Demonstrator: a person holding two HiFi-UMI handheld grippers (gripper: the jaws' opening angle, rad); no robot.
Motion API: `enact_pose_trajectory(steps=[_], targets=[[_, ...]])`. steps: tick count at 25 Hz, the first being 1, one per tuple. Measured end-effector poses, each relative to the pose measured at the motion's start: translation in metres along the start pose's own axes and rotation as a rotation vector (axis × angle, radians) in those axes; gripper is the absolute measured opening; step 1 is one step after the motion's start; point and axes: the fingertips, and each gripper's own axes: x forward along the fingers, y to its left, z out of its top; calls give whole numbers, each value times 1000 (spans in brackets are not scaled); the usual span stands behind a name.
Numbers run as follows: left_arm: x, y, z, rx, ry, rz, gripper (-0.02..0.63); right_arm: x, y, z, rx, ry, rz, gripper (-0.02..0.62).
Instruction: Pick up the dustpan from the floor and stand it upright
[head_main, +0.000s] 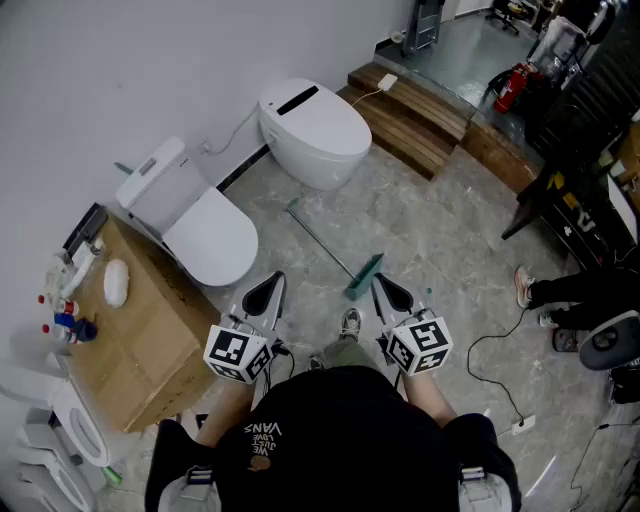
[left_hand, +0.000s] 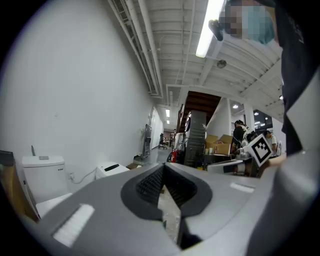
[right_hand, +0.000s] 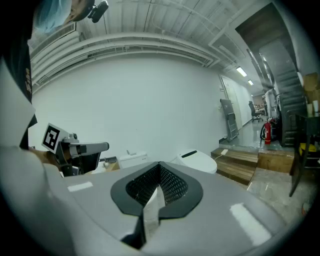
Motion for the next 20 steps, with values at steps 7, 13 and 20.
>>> enact_pose_trajectory(steps=[7,13,20], targets=[[33,5,-9,-22,25,14,52,15,-25,4,10,-1,12,0],[80,15,-15,-52,29,13,52,41,-60,10,0,-7,38,2],[151,39,-39,-104,101,57,55,92,-104,0,-50,75,112,79]])
